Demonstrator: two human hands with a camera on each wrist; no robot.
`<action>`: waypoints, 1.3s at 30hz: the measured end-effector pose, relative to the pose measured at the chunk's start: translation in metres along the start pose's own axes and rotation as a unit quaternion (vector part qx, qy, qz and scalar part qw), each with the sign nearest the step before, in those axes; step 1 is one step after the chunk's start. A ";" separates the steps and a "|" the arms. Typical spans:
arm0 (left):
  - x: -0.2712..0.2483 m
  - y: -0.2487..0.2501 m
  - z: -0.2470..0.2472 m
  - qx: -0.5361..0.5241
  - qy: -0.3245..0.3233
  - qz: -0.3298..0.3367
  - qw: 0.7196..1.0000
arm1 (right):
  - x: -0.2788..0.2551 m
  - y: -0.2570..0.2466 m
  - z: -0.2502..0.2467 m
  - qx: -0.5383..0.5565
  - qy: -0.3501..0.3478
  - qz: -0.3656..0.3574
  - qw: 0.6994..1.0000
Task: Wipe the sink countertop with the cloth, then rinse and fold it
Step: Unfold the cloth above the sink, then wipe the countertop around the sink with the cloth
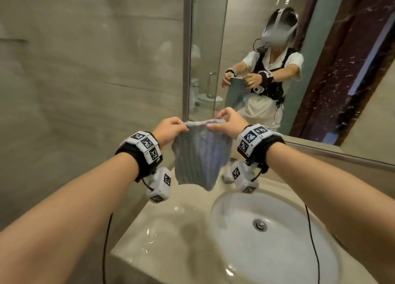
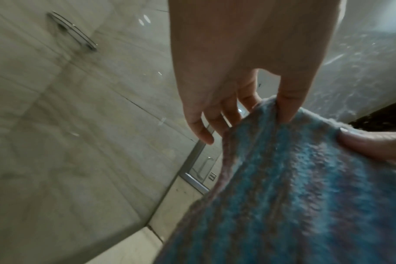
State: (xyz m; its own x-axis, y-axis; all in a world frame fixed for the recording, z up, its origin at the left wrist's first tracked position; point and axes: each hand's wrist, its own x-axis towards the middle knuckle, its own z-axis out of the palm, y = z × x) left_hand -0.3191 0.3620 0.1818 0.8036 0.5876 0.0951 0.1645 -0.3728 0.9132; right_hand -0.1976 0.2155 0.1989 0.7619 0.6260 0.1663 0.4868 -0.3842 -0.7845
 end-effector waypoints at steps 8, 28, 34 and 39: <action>-0.011 -0.057 -0.021 0.023 -0.054 -0.117 0.991 | -0.020 0.007 0.038 -0.167 -0.219 0.069 0.959; 0.005 -0.204 0.084 0.367 -0.216 -0.127 0.896 | 0.001 0.180 0.166 -0.298 -0.307 0.190 0.884; 0.002 -0.246 0.120 0.412 -0.309 -0.136 0.846 | -0.025 0.226 0.206 -0.367 -0.368 0.156 0.840; 0.025 -0.274 0.126 0.449 -0.309 -0.171 0.820 | -0.006 0.246 0.201 -0.385 -0.367 0.141 0.835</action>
State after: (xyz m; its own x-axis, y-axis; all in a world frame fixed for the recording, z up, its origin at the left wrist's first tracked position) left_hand -0.2724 0.3880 -0.1155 0.7129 0.3951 -0.5794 0.5734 -0.8041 0.1571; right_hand -0.1679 0.2534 -0.1154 0.5628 0.5762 -0.5926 0.6787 -0.7314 -0.0665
